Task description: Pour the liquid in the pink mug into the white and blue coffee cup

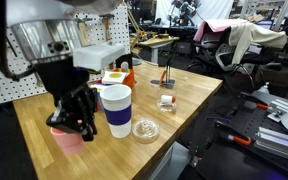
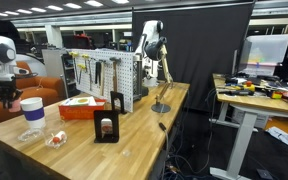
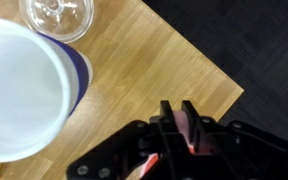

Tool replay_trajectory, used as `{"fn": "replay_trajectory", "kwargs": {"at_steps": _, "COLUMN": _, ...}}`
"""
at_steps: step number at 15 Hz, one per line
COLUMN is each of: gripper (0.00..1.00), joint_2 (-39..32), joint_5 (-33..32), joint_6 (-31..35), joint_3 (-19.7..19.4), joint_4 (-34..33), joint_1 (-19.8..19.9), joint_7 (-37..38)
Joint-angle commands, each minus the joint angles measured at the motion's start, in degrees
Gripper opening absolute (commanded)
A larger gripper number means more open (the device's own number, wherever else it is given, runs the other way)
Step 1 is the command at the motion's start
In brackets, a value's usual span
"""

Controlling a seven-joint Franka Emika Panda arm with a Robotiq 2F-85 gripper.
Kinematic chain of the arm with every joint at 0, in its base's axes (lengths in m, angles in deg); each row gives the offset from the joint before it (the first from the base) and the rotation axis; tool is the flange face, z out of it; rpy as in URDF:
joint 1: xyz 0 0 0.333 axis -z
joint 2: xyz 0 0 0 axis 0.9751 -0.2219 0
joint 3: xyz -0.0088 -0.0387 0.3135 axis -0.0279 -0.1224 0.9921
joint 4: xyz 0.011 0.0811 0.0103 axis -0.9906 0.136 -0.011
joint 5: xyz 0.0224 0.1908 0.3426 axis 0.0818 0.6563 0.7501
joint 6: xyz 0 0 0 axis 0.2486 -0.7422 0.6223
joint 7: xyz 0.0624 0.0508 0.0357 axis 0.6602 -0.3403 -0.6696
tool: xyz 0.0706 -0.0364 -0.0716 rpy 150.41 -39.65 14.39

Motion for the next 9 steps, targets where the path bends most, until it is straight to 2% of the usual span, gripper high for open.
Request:
{"fn": "replay_trajectory", "kwargs": {"at_steps": 1, "gripper": 0.04, "joint_2": -5.12, "joint_5": 1.61, "joint_6": 0.55, "joint_3": 0.36, "joint_4": -2.33, "joint_1": -0.58, "joint_7": -5.03}}
{"fn": "replay_trajectory", "kwargs": {"at_steps": 5, "gripper": 0.05, "joint_2": -9.74, "joint_5": 1.36, "joint_6": -0.63, "joint_3": -0.1, "joint_4": -3.84, "joint_1": -1.39, "joint_7": -6.7}}
{"fn": "replay_trajectory", "kwargs": {"at_steps": 6, "gripper": 0.4, "joint_2": -10.11, "joint_5": 1.31, "joint_6": -0.93, "joint_3": -0.22, "joint_4": -4.25, "joint_1": -1.35, "joint_7": -6.93}}
{"fn": "replay_trajectory", "kwargs": {"at_steps": 7, "gripper": 0.41, "joint_2": -9.95, "joint_5": 1.38, "joint_6": -1.53, "joint_3": -0.3, "joint_4": -4.81, "joint_1": -1.3, "joint_7": -6.88}}
{"fn": "replay_trajectory", "kwargs": {"at_steps": 8, "gripper": 0.47, "joint_2": -9.36, "joint_5": 0.87, "joint_6": 0.35, "joint_3": -0.79, "joint_4": -3.48, "joint_1": -1.88, "joint_7": -5.62}}
{"fn": "replay_trajectory", "kwargs": {"at_steps": 9, "gripper": 0.28, "joint_2": -9.47, "joint_5": 0.86, "joint_6": 0.52, "joint_3": -0.88, "joint_4": -3.48, "joint_1": -1.86, "joint_7": -5.63}}
